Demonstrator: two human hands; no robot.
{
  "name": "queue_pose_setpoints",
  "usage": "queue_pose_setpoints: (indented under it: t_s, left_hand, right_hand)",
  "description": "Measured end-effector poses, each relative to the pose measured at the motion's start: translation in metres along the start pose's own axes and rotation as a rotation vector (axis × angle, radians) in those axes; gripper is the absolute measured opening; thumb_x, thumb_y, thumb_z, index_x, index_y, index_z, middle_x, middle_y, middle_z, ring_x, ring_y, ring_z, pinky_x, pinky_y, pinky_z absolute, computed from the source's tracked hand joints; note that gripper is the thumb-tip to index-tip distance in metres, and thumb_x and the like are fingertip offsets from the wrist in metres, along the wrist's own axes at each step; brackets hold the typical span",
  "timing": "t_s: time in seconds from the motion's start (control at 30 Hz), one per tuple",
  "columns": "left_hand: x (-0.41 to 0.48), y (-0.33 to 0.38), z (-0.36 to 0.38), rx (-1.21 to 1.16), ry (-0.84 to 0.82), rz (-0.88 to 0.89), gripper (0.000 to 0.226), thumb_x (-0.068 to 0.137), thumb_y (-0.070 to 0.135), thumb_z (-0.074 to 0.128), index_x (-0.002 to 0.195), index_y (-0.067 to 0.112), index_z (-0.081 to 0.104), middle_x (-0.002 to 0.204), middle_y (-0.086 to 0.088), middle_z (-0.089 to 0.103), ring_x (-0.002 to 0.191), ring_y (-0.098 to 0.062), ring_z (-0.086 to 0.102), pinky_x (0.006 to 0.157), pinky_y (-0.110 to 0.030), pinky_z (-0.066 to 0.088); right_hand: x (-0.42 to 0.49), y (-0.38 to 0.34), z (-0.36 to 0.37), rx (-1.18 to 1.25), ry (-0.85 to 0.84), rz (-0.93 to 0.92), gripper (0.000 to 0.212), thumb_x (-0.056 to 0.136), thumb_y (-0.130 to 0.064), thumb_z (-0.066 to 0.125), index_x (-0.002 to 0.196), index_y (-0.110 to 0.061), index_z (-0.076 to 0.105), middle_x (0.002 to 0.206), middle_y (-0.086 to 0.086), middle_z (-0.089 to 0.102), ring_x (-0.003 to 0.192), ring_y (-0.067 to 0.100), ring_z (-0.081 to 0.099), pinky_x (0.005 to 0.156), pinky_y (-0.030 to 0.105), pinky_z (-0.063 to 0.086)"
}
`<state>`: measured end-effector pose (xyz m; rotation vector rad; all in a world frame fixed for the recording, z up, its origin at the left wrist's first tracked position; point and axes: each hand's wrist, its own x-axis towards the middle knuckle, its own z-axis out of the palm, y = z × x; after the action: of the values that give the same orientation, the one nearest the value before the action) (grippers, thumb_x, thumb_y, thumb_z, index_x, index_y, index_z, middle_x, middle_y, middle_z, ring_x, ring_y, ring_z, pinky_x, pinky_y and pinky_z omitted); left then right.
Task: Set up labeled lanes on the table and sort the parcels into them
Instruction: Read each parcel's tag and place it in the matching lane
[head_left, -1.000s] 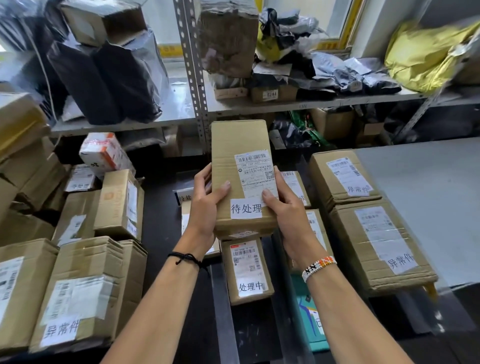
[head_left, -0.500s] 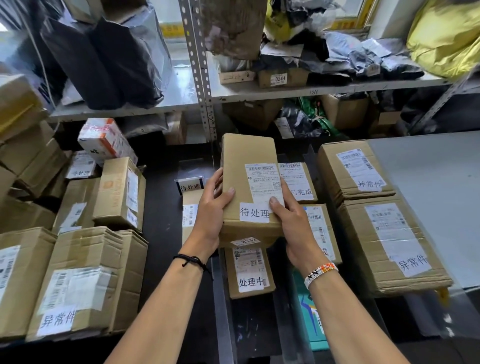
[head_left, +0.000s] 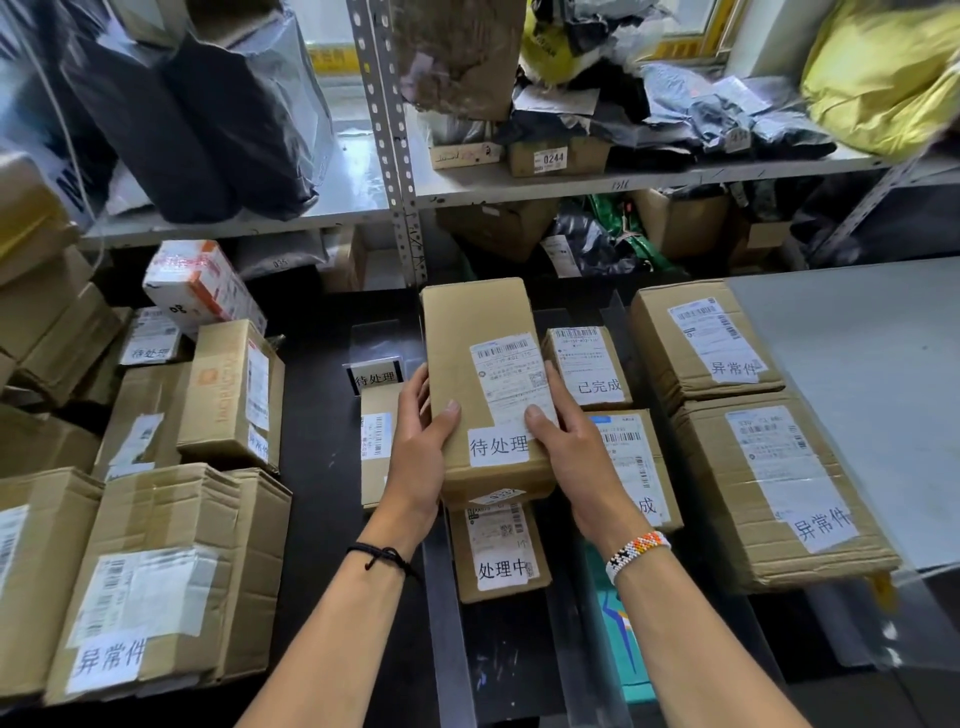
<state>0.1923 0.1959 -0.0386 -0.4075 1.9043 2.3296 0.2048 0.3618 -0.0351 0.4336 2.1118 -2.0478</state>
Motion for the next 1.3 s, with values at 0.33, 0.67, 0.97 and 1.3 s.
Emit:
queue_pose_setpoints:
  t_s: [0.33,0.67,0.97,1.3]
  left_hand:
    - [-0.003,0.022,-0.017,0.226,-0.033,0.041,0.051,0.106,0.018,0.056,0.155,0.024,0.043,0.145,0.009,0.055,0.106,0.020,0.060,0.076,-0.003,0.050]
    - [-0.009,0.077,-0.075,0.545,0.053,0.287,0.055,0.106,0.024,0.057,0.157,0.027,0.039,0.160,0.011,0.037,0.145,-0.001,0.033,0.122,-0.024,0.025]
    - [-0.019,0.104,-0.167,0.593,0.248,0.341,0.053,0.104,0.020,0.059,0.155,0.020,0.045,0.160,0.004,0.040,0.149,-0.007,0.034,0.127,-0.031,0.025]
    - [0.050,0.091,-0.238,0.788,0.395,-0.086,0.069,0.091,0.038,0.075,0.147,0.008,0.048,0.148,-0.015,0.048,0.133,-0.033,0.052,0.104,-0.037,0.043]
  right_hand:
    - [-0.003,-0.012,0.004,-0.064,0.061,-0.042,0.064,0.102,-0.042,0.064,0.158,-0.050,0.034,0.149,-0.020,0.055,0.129,0.005,0.058,0.105,0.036,0.051]
    - [-0.009,-0.079,0.061,-0.667,0.276,-0.470,0.064,0.099,-0.051,0.058,0.158,-0.037,0.039,0.167,-0.006,0.036,0.154,0.017,0.030,0.120,0.052,0.023]
    - [-0.016,-0.093,0.184,-0.707,0.065,-0.656,0.064,0.098,-0.045,0.067,0.157,-0.033,0.044,0.165,-0.006,0.041,0.154,0.015,0.032,0.122,0.045,0.028]
    - [-0.020,-0.025,0.262,-0.652,-0.226,-0.340,0.065,0.102,-0.046,0.062,0.160,-0.032,0.037,0.166,-0.009,0.037,0.153,0.011,0.032,0.126,0.042,0.029]
